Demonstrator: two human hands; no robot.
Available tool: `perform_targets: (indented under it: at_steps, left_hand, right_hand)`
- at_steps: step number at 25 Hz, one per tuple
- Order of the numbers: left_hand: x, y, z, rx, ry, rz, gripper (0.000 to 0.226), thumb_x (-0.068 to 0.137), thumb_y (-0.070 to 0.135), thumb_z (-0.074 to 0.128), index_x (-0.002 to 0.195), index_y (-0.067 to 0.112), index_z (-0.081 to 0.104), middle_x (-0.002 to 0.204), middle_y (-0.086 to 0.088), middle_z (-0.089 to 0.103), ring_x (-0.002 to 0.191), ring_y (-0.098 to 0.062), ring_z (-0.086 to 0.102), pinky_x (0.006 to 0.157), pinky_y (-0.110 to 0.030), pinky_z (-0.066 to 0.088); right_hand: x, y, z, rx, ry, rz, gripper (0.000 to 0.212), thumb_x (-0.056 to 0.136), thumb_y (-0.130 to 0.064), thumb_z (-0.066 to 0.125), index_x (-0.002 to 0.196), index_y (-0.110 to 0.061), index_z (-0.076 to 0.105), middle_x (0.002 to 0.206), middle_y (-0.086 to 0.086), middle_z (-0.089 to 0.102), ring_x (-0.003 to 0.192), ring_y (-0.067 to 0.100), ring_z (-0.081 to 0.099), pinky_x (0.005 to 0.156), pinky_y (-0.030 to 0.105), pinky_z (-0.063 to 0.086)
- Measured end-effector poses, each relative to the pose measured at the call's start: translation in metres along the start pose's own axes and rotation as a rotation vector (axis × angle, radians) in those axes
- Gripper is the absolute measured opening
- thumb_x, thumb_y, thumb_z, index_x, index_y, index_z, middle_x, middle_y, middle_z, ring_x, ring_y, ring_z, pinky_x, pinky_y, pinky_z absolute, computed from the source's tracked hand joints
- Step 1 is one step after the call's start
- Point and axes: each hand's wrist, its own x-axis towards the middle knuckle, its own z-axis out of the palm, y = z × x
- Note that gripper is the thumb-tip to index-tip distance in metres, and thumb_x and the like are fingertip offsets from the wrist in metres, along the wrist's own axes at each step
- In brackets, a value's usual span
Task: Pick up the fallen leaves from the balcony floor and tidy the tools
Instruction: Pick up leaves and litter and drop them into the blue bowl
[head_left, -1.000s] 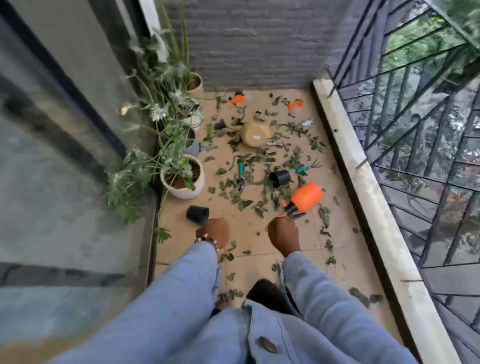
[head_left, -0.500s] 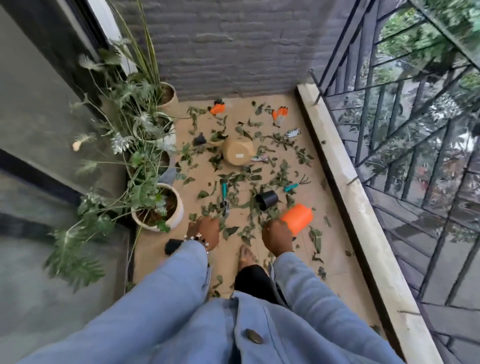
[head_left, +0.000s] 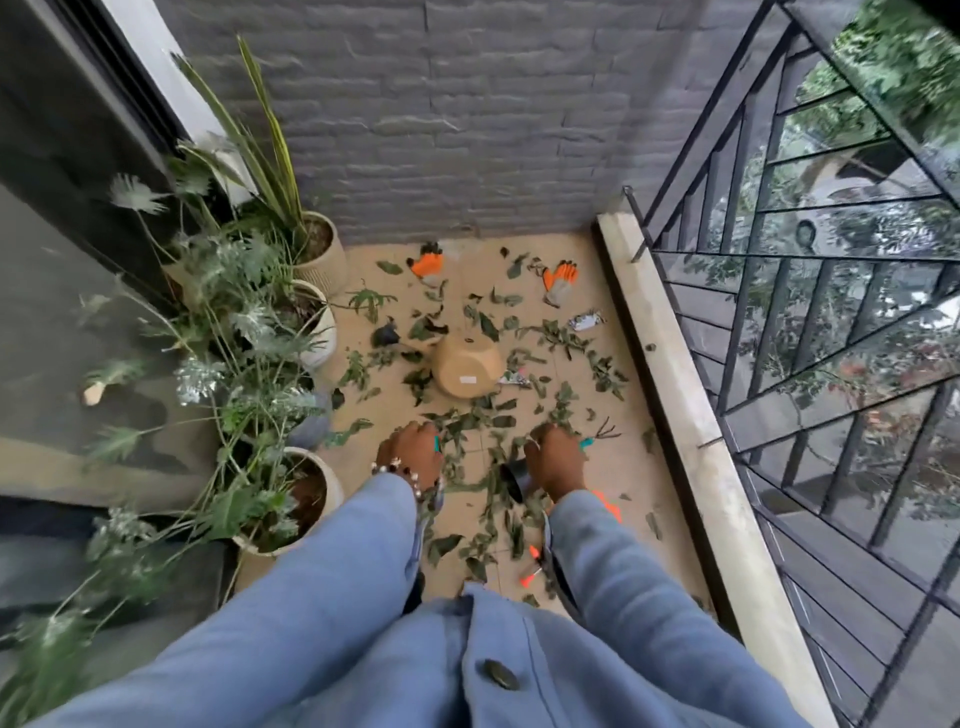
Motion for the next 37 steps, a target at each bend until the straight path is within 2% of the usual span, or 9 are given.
perform_targets:
  at_steps: [4, 8, 14, 16, 18, 23, 27, 34, 37]
  left_hand:
    - [0.047, -0.022, -0.022, 0.022, -0.026, 0.000, 0.043, 0.095, 0.025, 0.049, 0.137, 0.017, 0.046, 0.135, -0.009, 0.051, 0.124, -0.031, 0.049, 0.100, -0.038, 0.043]
    - [0.113, -0.059, -0.066, 0.047, -0.043, 0.055, 0.044, 0.095, 0.026, 0.050, 0.137, 0.015, 0.045, 0.138, -0.010, 0.049, 0.126, -0.031, 0.046, 0.103, -0.040, 0.042]
    - [0.226, -0.131, -0.167, 0.119, -0.021, 0.108, 0.047, 0.096, 0.027, 0.048, 0.141, 0.014, 0.042, 0.139, -0.011, 0.049, 0.124, -0.033, 0.049, 0.102, -0.040, 0.042]
    - [0.267, -0.150, -0.202, 0.100, 0.020, 0.098, 0.043, 0.095, 0.025, 0.049, 0.136, 0.014, 0.046, 0.135, -0.013, 0.052, 0.122, -0.035, 0.049, 0.100, -0.041, 0.043]
    - [0.294, -0.159, -0.225, 0.054, -0.006, 0.085, 0.045, 0.094, 0.025, 0.051, 0.137, 0.013, 0.045, 0.136, -0.014, 0.051, 0.123, -0.036, 0.048, 0.101, -0.042, 0.043]
    - [0.345, -0.144, -0.239, 0.035, -0.065, 0.144, 0.038, 0.095, 0.023, 0.051, 0.131, 0.012, 0.049, 0.134, -0.012, 0.051, 0.124, -0.033, 0.047, 0.100, -0.040, 0.042]
    - [0.404, -0.123, -0.263, 0.127, -0.118, 0.239, 0.038, 0.097, 0.024, 0.046, 0.135, 0.016, 0.047, 0.134, -0.009, 0.052, 0.123, -0.031, 0.049, 0.098, -0.038, 0.043]
    - [0.509, -0.076, -0.346, 0.063, 0.012, 0.276, 0.044, 0.096, 0.020, 0.049, 0.139, 0.013, 0.045, 0.140, -0.014, 0.049, 0.126, -0.033, 0.047, 0.101, -0.036, 0.040]
    - [0.533, -0.048, -0.362, 0.061, 0.004, 0.324, 0.041, 0.094, 0.020, 0.052, 0.135, 0.013, 0.050, 0.138, -0.012, 0.052, 0.125, -0.032, 0.048, 0.102, -0.036, 0.041]
  right_hand:
    - [0.045, -0.027, 0.008, -0.016, -0.074, -0.023, 0.047, 0.082, -0.035, 0.038, 0.103, -0.002, 0.063, 0.107, 0.022, 0.065, 0.105, 0.038, 0.060, 0.081, 0.037, 0.048]
    - [0.114, -0.087, -0.003, 0.008, -0.037, -0.002, 0.030, 0.089, -0.027, 0.049, 0.106, -0.006, 0.063, 0.111, 0.019, 0.065, 0.106, 0.037, 0.060, 0.083, 0.036, 0.048]
    - [0.203, -0.218, -0.006, 0.027, -0.021, -0.007, 0.034, 0.095, -0.031, 0.048, 0.120, -0.011, 0.059, 0.120, 0.016, 0.062, 0.115, 0.035, 0.053, 0.091, 0.036, 0.045]
    - [0.231, -0.254, -0.007, 0.075, 0.001, -0.013, 0.034, 0.094, -0.031, 0.048, 0.118, -0.010, 0.060, 0.118, 0.015, 0.062, 0.112, 0.035, 0.055, 0.091, 0.037, 0.045]
    - [0.250, -0.273, -0.009, 0.093, 0.010, -0.010, 0.034, 0.092, -0.032, 0.050, 0.114, -0.008, 0.061, 0.114, 0.016, 0.063, 0.107, 0.034, 0.057, 0.089, 0.036, 0.047]
    - [0.293, -0.277, -0.028, 0.084, 0.021, 0.099, 0.034, 0.093, -0.030, 0.050, 0.119, -0.010, 0.059, 0.119, 0.017, 0.061, 0.115, 0.038, 0.051, 0.092, 0.039, 0.045]
    - [0.347, -0.275, -0.044, 0.066, 0.018, 0.183, 0.035, 0.095, -0.030, 0.048, 0.123, -0.011, 0.057, 0.125, 0.015, 0.059, 0.120, 0.035, 0.047, 0.095, 0.041, 0.044]
    - [0.445, -0.276, -0.115, 0.209, 0.129, 0.286, 0.033, 0.093, -0.027, 0.053, 0.118, -0.007, 0.061, 0.120, 0.017, 0.064, 0.112, 0.035, 0.058, 0.093, 0.037, 0.048]
    - [0.457, -0.275, -0.129, 0.243, 0.154, 0.311, 0.034, 0.093, -0.029, 0.054, 0.117, -0.007, 0.061, 0.118, 0.015, 0.065, 0.110, 0.032, 0.059, 0.091, 0.035, 0.047]
